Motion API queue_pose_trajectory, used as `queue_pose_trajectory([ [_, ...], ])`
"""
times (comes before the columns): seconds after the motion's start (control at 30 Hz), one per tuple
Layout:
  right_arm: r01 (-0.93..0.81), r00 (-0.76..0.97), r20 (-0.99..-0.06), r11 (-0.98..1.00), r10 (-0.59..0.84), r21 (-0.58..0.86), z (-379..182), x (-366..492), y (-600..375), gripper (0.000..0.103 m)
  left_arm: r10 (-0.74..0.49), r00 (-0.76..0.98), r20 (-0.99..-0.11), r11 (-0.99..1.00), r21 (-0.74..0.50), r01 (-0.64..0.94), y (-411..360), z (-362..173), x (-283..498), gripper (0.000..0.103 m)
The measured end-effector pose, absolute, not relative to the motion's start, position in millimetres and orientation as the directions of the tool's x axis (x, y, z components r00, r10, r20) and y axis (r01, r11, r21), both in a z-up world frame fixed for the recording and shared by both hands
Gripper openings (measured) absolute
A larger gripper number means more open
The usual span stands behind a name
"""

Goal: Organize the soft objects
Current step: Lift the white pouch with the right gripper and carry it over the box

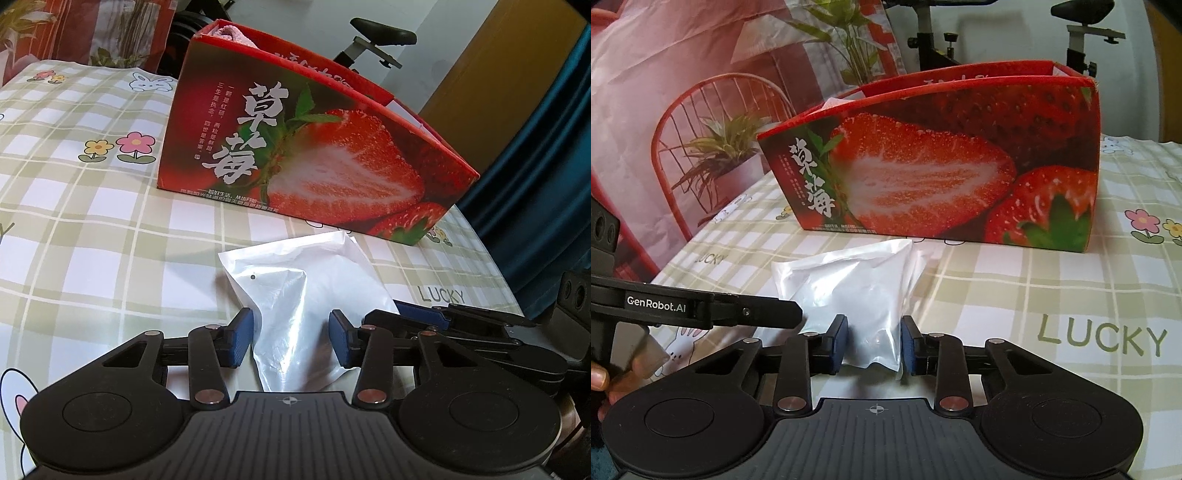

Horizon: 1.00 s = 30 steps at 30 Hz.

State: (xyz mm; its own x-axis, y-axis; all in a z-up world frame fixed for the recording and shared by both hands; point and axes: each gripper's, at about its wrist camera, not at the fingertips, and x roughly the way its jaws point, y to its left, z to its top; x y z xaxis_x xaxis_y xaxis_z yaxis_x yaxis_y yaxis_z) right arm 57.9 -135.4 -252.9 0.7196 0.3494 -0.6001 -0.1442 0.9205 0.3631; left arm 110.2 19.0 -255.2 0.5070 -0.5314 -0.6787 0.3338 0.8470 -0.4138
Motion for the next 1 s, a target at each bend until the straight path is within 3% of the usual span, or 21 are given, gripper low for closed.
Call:
queue_pose_trajectory([
  [0.5,-0.146,0.749,-0.567,0.920,0.343,0.365,-247.0,54.6,-135.5,0.027,-0.544,0.524,-0.656,0.839,-0.420,0.346,21.8,-249.9,109.6,0.046],
  [1.0,-0.152,0.828,-0.475,0.935,0.298,0.321,-220.4,44.7,-141.4,0.027,-0.563,0.570,-0.599,0.825,-0.362,0.434,13.3,-212.5,109.1,0.047],
])
